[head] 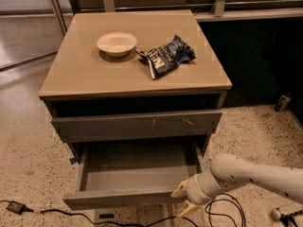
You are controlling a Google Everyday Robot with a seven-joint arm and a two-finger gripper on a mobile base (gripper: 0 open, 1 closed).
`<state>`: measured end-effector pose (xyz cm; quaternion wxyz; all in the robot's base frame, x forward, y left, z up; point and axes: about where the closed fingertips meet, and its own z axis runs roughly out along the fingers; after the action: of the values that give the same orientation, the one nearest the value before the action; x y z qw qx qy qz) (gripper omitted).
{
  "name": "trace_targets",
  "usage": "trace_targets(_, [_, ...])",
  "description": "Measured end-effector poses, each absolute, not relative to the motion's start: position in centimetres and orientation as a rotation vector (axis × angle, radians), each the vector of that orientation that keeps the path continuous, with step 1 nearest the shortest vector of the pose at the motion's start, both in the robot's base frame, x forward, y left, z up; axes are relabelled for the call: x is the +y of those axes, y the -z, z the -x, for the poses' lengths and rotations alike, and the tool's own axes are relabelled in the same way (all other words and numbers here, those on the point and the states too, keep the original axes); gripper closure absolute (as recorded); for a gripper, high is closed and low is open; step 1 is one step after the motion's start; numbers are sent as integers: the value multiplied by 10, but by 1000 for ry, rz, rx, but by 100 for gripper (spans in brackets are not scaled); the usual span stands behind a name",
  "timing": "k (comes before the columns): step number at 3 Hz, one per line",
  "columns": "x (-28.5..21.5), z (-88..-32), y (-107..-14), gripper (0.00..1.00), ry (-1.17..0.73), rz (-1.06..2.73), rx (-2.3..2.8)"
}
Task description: Close middle drawer
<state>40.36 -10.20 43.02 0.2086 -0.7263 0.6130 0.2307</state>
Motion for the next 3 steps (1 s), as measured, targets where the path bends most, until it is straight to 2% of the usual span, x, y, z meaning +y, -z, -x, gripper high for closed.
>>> trace_targets(2, [-85,-507,-441,88,-478,2078,1611])
trace_targets(3, [-89,-519,-440,100,-455,2064,1623])
